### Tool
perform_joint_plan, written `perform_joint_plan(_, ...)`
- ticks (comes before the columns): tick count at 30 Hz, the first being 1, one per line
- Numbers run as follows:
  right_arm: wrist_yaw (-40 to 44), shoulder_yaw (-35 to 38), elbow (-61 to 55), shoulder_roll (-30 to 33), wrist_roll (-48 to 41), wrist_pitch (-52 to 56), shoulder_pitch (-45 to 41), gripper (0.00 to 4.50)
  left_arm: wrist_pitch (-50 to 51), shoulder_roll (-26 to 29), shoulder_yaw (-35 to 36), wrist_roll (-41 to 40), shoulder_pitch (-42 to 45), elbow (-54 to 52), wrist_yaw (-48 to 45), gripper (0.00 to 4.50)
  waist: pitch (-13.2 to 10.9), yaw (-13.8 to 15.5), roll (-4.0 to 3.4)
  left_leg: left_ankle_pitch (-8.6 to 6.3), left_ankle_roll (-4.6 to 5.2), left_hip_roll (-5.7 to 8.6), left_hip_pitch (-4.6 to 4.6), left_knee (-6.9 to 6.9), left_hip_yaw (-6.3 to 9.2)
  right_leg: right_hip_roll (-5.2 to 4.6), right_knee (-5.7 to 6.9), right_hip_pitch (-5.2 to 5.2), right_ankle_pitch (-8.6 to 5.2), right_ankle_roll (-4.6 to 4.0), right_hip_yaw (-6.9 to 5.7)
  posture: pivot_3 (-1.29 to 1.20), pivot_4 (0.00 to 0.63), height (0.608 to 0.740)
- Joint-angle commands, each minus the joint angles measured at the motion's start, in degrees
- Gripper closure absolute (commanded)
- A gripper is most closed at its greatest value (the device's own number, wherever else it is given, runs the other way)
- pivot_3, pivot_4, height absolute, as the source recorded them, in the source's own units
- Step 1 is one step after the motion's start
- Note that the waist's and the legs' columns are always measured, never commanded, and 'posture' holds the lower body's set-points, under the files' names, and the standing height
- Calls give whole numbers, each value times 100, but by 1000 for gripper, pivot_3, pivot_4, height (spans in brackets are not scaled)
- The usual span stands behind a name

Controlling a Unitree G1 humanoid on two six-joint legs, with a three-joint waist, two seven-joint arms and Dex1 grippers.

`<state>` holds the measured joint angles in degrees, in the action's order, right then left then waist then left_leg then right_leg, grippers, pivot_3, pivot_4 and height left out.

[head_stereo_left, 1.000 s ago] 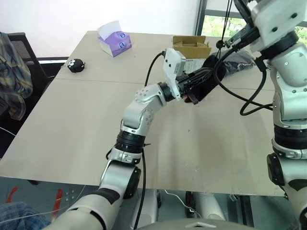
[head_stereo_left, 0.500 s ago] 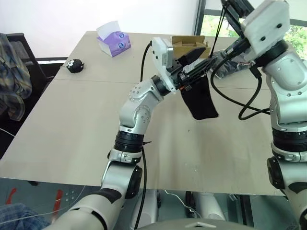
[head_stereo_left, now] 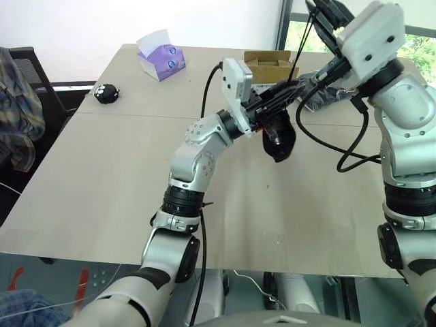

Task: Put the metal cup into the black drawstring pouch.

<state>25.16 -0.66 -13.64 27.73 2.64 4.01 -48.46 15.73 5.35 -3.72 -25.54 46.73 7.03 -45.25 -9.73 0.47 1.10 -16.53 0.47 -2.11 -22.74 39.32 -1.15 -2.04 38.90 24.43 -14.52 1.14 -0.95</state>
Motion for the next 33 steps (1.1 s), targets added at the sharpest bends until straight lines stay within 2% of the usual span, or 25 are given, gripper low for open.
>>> perform_joint_plan(1, -818, 564, -46, -66, 208, -709, -631, 4500, -98, 55, -134, 275, -109, 196, 49, 4336, 0, -4, 0, 0, 0, 0, 0, 0, 0, 1, 2, 3, 0, 0, 0, 0, 150, 715)
perform_joint_plan(5, -1427, 993, 55, 23, 392, -1220, -996, 4500, -55, 120, -213, 303, -241, 236, -113, 4336, 2, -1, 3, 0, -1, -1, -13, -1, 0, 1, 7, 23, 0, 0, 1, 0, 150, 715)
perform_joint_plan(9, -1511, 1053, 147, 58, 329, -1460, -1007, 4500, 105, 124, -259, 181, -312, 167, -274, 4336, 3, 0, -1, 0, -1, -2, -13, -2, -11, 0, 5, 22, 0, 0, 11, 0, 150, 715)
perform_joint_plan(13, -943, 676, 282, 73, 155, -1061, -498, 4500, -112, 148, -317, 334, -353, 134, -245, 2361, 5, -3, -4, 0, 0, -2, -9, -2, -12, 1, 9, 22, 0, 0, 12, 0, 150, 715)
perform_joint_plan(15, -691, 522, 225, 86, 35, -731, -318, 4500, -93, 141, -287, 320, -338, 92, -218, 1543, 5, -5, -4, 0, 0, -2, -10, -1, -11, 2, 9, 22, 1, -1, 12, 0, 150, 715)
perform_joint_plan(22, 63, 154, -215, 127, -345, 581, 585, 4500, 411, 396, -297, -58, -613, -750, -517, 1543, 5, -18, -4, 0, 0, -4, -14, -2, -5, 1, 8, 23, 1, -1, 14, 0, 150, 715)
perform_joint_plan(28, 426, 393, -707, 314, -772, 1506, 1667, 4500, 853, 764, -214, -328, -923, -1416, -528, 1543, 4, -9, -4, 0, 0, -9, -13, -1, 7, 0, 9, 23, 1, -1, 18, 0, 150, 715)
perform_joint_plan(31, 790, 632, -789, 653, -1073, 1755, 2242, 3497, 935, 973, -121, -298, -1140, -1501, -455, 1496, 5, 23, -4, 0, 1, -3, -9, 1, 7, 0, 8, 16, 1, -1, 15, 0, 150, 715)
perform_joint_plan(33, 1040, 854, -702, 892, -1236, 1719, 2630, 2571, 840, 1213, -101, -101, -1445, -1492, -411, 1496, 6, 20, -5, -1, 2, -2, -5, 1, 7, 1, 9, 16, 1, -1, 16, 0, 150, 715)
